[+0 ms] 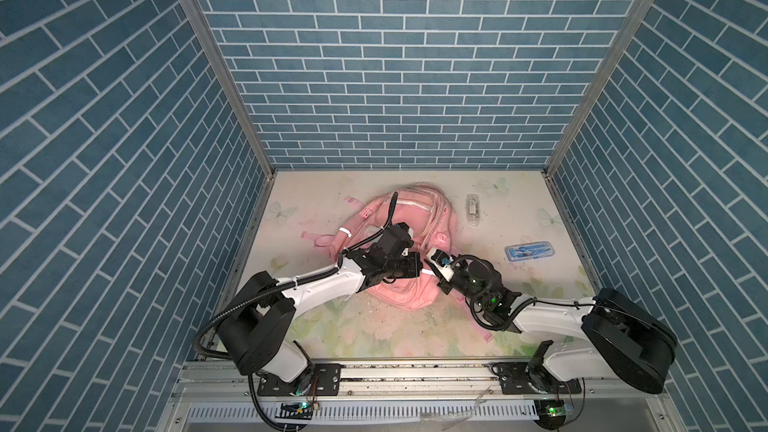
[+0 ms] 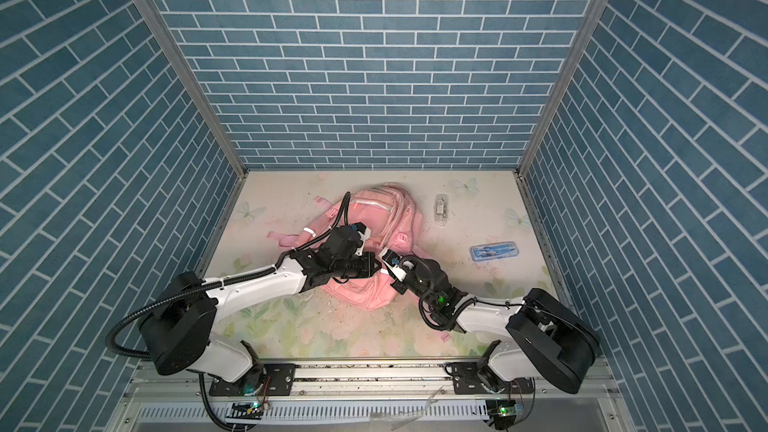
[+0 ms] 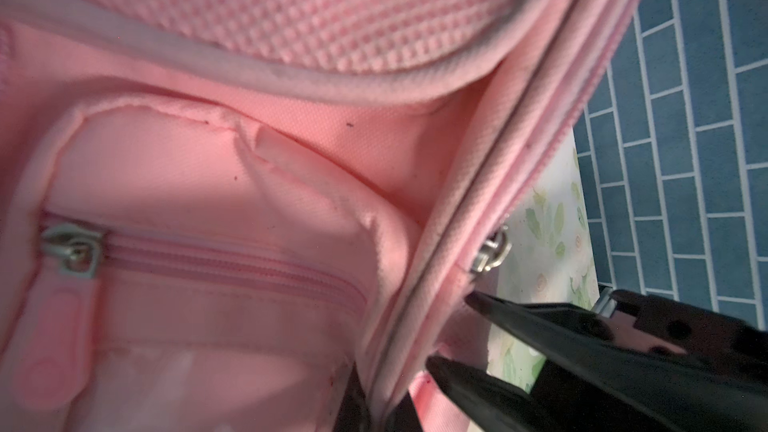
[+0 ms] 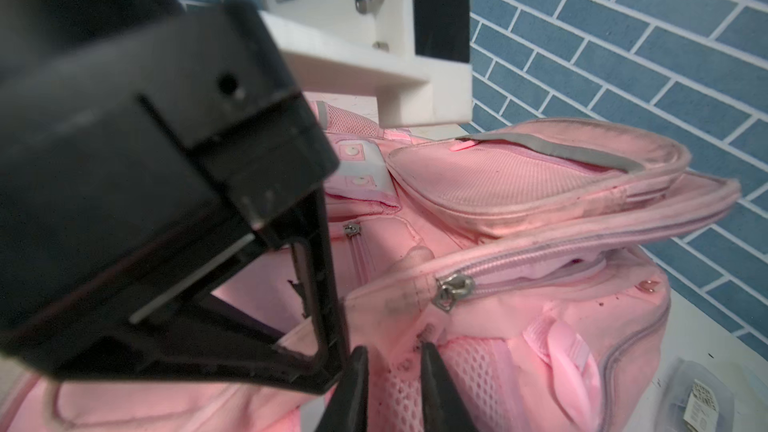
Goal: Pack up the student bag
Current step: 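Grasp the bag's zipper pull with the right gripper while left holds the bag edge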
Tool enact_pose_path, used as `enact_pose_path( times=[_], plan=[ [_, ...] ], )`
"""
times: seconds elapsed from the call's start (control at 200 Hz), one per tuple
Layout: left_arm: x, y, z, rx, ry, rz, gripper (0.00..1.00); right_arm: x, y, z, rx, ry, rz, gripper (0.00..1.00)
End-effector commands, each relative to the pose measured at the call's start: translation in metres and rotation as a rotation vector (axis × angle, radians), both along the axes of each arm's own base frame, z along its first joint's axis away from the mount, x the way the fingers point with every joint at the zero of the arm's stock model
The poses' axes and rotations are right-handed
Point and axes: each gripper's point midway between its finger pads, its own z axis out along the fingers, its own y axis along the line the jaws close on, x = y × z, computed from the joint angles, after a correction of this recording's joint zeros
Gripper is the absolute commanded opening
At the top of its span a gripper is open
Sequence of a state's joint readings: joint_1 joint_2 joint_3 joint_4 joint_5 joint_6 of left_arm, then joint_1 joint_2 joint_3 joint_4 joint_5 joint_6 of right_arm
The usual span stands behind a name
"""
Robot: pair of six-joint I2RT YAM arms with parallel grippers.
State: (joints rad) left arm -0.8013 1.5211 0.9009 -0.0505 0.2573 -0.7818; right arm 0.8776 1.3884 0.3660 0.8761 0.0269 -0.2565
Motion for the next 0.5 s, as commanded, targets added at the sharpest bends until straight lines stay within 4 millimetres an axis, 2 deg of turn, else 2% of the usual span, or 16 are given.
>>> enact_pose_path(
  times=[0.0, 0.15, 0.31, 0.495],
  plan=[
    [0.014, -0.031, 0.054, -0.159, -0.106, -0.032, 0.00, 0.013, 0.005, 0.020, 0.030, -0.083, -0.041, 0.25],
    [0.015, -0.035, 0.052, -0.156, -0.100, -0.039, 0.00, 0.021, 0.004, 0.020, 0.024, -0.099, -0.086, 0.28],
    [0.014, -0.038, 0.048, -0.149, -0.090, -0.046, 0.00, 0.038, -0.009, 0.022, 0.006, -0.134, -0.235, 0.29],
    [0.014, -0.038, 0.047, -0.143, -0.087, -0.046, 0.00, 0.046, -0.011, 0.018, 0.006, -0.120, -0.280, 0.17]
  ],
)
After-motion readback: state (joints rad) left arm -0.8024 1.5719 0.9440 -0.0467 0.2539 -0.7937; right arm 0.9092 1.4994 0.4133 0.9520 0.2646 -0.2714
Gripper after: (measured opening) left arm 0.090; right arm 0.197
